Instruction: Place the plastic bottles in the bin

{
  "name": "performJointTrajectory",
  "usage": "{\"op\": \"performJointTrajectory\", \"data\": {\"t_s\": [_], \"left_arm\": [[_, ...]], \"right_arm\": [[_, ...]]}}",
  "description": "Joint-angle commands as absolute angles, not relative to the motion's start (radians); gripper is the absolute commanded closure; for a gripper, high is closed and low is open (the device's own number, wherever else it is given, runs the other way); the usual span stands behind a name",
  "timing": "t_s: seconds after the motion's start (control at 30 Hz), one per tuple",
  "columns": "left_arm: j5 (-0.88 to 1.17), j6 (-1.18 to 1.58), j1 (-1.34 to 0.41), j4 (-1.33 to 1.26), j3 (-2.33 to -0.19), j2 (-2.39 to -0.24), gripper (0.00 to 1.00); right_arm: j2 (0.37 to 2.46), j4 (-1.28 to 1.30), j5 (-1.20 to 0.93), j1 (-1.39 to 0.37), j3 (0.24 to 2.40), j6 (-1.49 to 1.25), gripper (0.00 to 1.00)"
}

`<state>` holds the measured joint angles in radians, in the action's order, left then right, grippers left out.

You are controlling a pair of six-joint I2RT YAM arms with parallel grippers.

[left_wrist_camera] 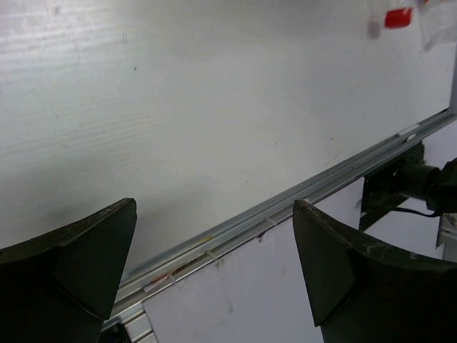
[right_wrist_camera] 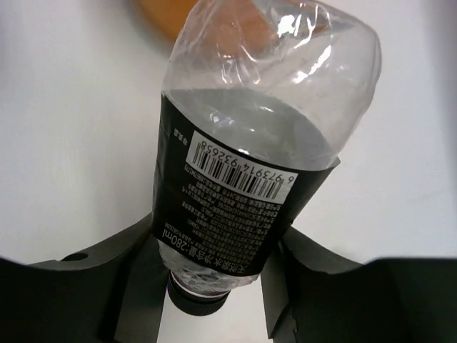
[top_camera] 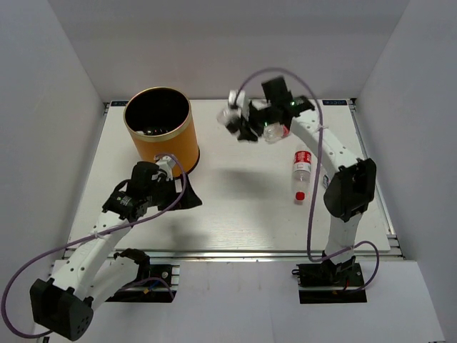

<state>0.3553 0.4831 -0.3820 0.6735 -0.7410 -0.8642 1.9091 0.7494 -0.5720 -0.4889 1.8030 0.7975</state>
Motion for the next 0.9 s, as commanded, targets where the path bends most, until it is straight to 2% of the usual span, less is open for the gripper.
{"op": "performJointTrajectory", "data": {"t_s": [0.0, 0.07, 0.23, 0.3, 0.33, 0.4, 0.43, 0.5, 0.57, 0.63, 0.67, 0.7, 0.73, 0.87], "left_arm": [[0.407, 0.465, -0.39, 0.64, -0.684, -0.882, 0.0], [0.407, 0.454, -0.39, 0.62, -0.669, -0.891, 0.0], [0.407, 0.454, -0.399, 0.586, -0.621, -0.891, 0.0], [0.407, 0.454, -0.399, 0.586, -0.6, -0.882, 0.0], [0.416, 0.454, -0.408, 0.586, -0.6, -0.882, 0.0], [0.416, 0.454, -0.408, 0.586, -0.6, -0.87, 0.0], [0.416, 0.454, -0.408, 0.586, -0.6, -0.856, 0.0], [0.416, 0.454, -0.408, 0.586, -0.6, -0.847, 0.0], [0.416, 0.454, -0.408, 0.595, -0.6, -0.833, 0.0], [0.416, 0.454, -0.408, 0.604, -0.609, -0.824, 0.0], [0.416, 0.454, -0.408, 0.604, -0.609, -0.824, 0.0], [0.425, 0.454, -0.408, 0.604, -0.621, -0.824, 0.0], [0.434, 0.445, -0.408, 0.594, -0.633, -0.824, 0.0], [0.471, 0.434, -0.419, 0.513, -0.655, -0.88, 0.0]], "right_arm": [[1.865, 0.718, -0.686, -0.552, 2.158, 0.584, 0.9], [1.922, 0.671, -0.683, -0.569, 2.297, 0.485, 0.93], [1.914, 0.184, -0.693, -0.684, 2.204, 0.286, 0.98], [1.937, 0.096, -0.69, -0.719, 2.195, 0.249, 0.98], [1.983, -0.037, -0.69, -0.738, 2.203, 0.171, 0.98], [2.02, -0.119, -0.695, -0.759, 2.224, 0.118, 0.94], [2.049, -0.247, -0.686, -0.773, 2.224, 0.068, 0.94], [2.129, -0.319, -0.651, -0.791, 2.246, 0.025, 0.92], [2.234, -0.298, -0.615, -0.817, 2.379, 0.025, 0.9], [2.263, -0.281, -0.583, -0.834, 2.413, 0.043, 0.8], [2.266, -0.29, -0.574, -0.838, 2.398, 0.046, 0.55], [2.27, -0.29, -0.572, -0.841, 2.384, 0.051, 0.42], [2.266, -0.293, -0.554, -0.841, 2.346, 0.051, 0.12], [2.26, -0.295, -0.508, -0.839, 2.359, 0.064, 0.1]]}}
